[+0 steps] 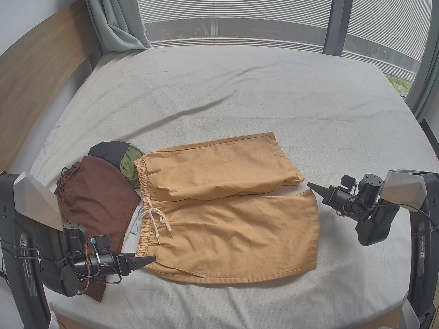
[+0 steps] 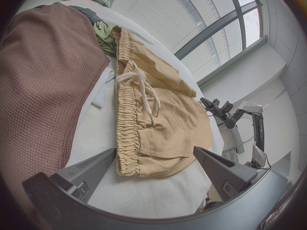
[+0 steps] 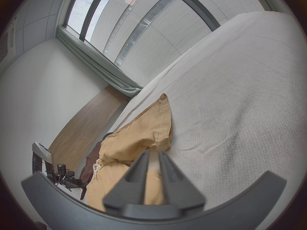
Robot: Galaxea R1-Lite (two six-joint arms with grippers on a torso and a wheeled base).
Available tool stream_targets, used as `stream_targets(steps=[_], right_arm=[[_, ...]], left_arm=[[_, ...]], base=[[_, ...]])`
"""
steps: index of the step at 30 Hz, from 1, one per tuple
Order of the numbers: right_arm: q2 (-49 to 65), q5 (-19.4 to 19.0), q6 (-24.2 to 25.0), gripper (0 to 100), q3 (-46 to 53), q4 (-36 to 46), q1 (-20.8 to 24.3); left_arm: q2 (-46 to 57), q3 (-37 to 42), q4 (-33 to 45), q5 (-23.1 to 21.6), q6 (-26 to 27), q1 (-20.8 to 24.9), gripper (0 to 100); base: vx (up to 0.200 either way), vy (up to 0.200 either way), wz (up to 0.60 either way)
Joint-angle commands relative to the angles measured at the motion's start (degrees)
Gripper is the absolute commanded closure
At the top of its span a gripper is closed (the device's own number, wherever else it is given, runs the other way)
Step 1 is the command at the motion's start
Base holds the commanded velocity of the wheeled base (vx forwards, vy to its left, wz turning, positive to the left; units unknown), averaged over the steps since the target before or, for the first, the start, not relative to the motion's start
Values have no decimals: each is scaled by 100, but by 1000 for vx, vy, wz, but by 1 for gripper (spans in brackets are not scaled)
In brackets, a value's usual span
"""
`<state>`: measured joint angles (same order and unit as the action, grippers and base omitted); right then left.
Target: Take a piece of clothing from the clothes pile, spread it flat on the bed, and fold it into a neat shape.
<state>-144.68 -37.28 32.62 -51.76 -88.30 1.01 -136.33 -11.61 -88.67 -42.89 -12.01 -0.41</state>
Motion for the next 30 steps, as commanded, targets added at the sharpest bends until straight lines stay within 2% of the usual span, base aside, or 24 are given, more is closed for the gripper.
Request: stream_targets(steps=[1, 8, 15, 19, 24, 30], right_arm=[[19, -7, -10, 0, 35, -3, 4], [924, -7, -116, 0, 1063, -3, 75], [1803, -16, -933, 0, 2575, -3, 294], [2128, -16, -1091, 0, 3207, -3, 356], [2304, -25, -1329, 0, 3568, -3, 347], [2488, -34, -1373, 0, 3656, -3, 338]], left_arm=[[-8, 0, -1, 0, -3, -2, 0], [10, 27, -1, 0, 5, -2, 0], [18, 36, -1, 0, 5, -11, 0], [27, 44, -1, 0, 5, -11, 0], [18, 27, -1, 0, -3, -38, 0], [-34, 27, -1, 8, -21, -29, 0]], base=[[0, 0, 0], [0, 0, 0], [0, 0, 0], [0, 0, 0], [0, 0, 0], [0, 0, 0]])
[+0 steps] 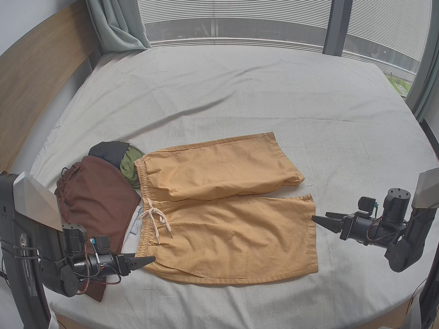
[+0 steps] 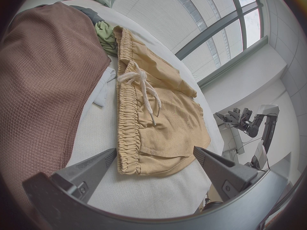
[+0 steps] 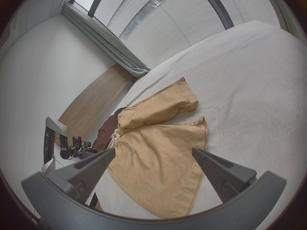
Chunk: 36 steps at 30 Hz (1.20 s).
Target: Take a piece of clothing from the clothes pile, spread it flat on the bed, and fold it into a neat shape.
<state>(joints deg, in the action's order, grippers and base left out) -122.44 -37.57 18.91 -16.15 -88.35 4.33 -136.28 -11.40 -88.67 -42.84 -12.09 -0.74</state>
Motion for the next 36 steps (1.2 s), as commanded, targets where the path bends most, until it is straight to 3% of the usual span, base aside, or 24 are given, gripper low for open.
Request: stream_targets(steps=[1, 13, 14, 29, 36], right_arm=[[265, -5, -1, 0, 95, 2, 7], [238, -5, -19, 0, 77, 2, 15], [230, -5, -19, 0, 86, 2, 15], [194, -49, -63, 0, 358, 10, 15], [-605, -92, -968, 0, 789, 10, -72]], left_arm=[[-48, 24, -1, 4, -4, -5, 0], [-127, -20, -1, 4, -12, 22, 0], [-136, -20, -1, 4, -39, 22, 100], [-382, -135, -1, 4, 5, 48, 100], [-364, -143, -1, -5, 5, 57, 100]], base=[[0, 0, 0], [0, 0, 0], [0, 0, 0], [0, 0, 0], [0, 0, 0]])
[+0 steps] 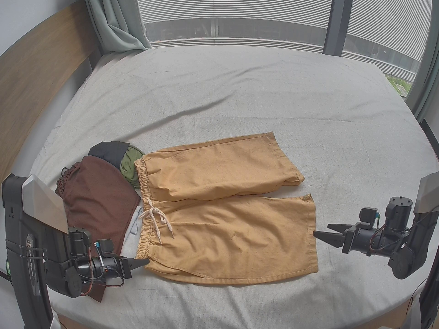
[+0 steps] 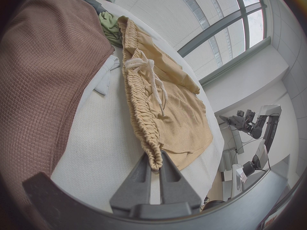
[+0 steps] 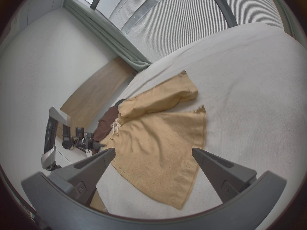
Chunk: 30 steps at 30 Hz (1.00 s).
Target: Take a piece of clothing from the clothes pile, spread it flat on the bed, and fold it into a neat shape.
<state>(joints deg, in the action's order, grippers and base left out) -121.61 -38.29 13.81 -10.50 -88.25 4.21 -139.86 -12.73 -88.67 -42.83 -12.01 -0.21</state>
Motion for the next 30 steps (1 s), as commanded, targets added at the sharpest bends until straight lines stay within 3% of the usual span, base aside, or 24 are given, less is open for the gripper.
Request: stream_targets(steps=[1, 30], right_arm=[[-785, -12, -555, 0, 250, 1, -69], [-2138, -240, -546, 0, 118, 1, -122]], left_arm=[[3, -11, -1, -7, -3, 3, 100], [12, -11, -1, 11, 76, 38, 100]], base=[[0, 0, 0], [0, 0, 0]])
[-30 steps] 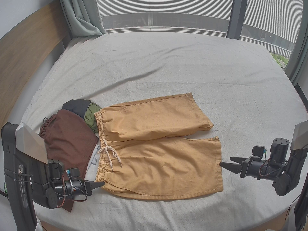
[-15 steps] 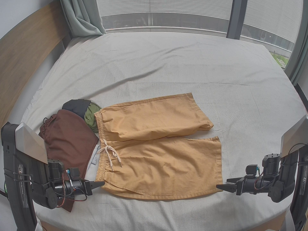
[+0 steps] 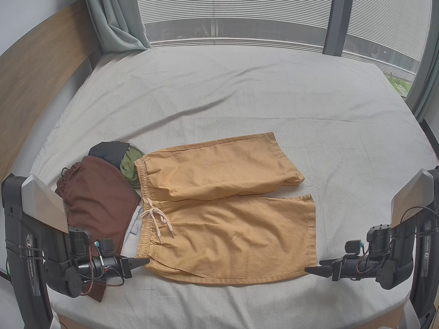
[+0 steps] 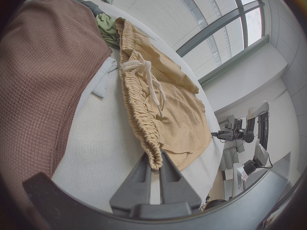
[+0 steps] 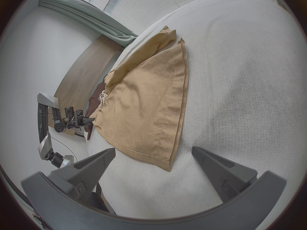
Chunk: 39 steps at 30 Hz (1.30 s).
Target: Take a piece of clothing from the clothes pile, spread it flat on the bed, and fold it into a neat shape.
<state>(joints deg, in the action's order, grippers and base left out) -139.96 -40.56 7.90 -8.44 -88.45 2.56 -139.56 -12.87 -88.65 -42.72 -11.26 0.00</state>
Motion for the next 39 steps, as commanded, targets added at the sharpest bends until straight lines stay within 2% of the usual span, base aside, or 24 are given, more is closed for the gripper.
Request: stream_targets(steps=[1, 9, 17, 23, 39], right_arm=[[-357, -75, 107, 0, -114, 21, 52], [-321, -629, 256, 0, -246, 12, 131], [30, -892, 256, 0, -202, 4, 87], [399, -963, 309, 0, -114, 12, 16], [224, -989, 326, 0, -150, 12, 25]], left_arm=[[-19, 4, -3, 0, 1, 26, 100], [8, -5, -3, 0, 1, 26, 100], [-1, -5, -3, -9, 1, 26, 100], [-1, -13, -3, -9, 1, 26, 100], [8, -13, -3, -9, 10, 26, 100]], base=[[0, 0, 0], [0, 0, 0], [0, 0, 0], [0, 0, 0], [0, 0, 0]])
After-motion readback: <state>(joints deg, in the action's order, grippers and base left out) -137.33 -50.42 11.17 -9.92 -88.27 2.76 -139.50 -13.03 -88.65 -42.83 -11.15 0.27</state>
